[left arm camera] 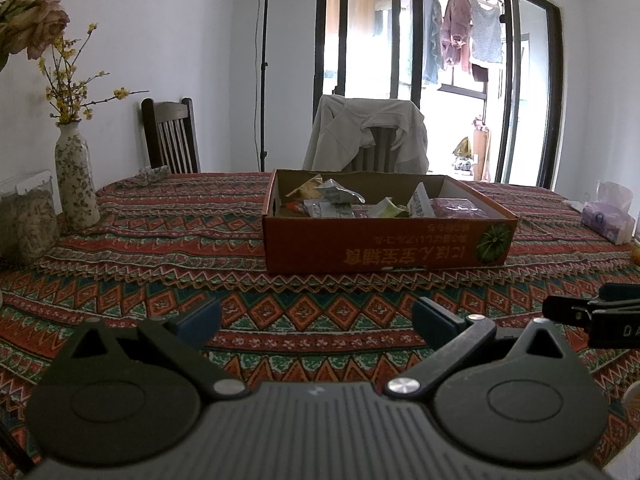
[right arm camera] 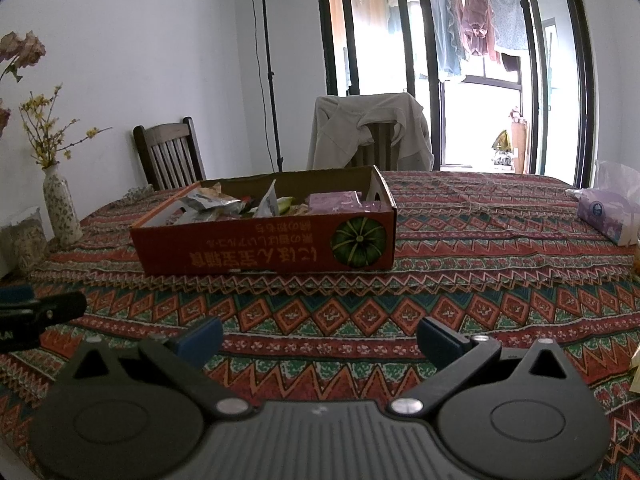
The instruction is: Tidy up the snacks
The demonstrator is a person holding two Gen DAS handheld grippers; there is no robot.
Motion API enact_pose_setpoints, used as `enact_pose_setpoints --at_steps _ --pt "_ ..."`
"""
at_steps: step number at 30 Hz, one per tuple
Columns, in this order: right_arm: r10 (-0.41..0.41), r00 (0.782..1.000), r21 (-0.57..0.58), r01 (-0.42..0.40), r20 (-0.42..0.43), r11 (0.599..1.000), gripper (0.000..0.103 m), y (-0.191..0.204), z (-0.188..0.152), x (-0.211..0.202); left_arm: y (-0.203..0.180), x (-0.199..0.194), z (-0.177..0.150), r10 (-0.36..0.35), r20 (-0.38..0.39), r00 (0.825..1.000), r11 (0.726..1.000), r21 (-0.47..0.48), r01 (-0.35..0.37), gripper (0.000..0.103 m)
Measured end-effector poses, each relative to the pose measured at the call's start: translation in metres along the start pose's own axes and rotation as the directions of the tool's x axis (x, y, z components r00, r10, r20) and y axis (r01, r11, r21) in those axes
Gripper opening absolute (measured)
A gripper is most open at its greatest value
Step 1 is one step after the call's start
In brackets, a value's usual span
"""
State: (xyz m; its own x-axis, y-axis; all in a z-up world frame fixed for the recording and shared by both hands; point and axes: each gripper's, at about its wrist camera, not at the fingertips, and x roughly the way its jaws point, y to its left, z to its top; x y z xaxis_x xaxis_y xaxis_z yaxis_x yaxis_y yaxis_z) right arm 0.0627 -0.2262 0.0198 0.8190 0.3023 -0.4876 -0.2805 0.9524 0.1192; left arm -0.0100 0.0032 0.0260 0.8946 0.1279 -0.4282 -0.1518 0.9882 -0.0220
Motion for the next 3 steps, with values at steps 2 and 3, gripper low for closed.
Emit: enact_pose_setpoints --at_steps 2,3 --pt "0.001 1.0 -0.001 -0.001 -0.001 1.0 0.103 -0.0005 -0.0008 0.0001 0.001 0.0004 0.0009 -0.008 -0.001 1.0 1.0 -0.002 0.008 0.103" --pt "0.001 1.0 -0.001 -0.001 -0.001 1.0 0.103 -0.0011 -0.0012 0.0005 0.0011 0.001 0.0013 -0.009 -0.002 1.0 1.0 -0.002 0.009 0.103"
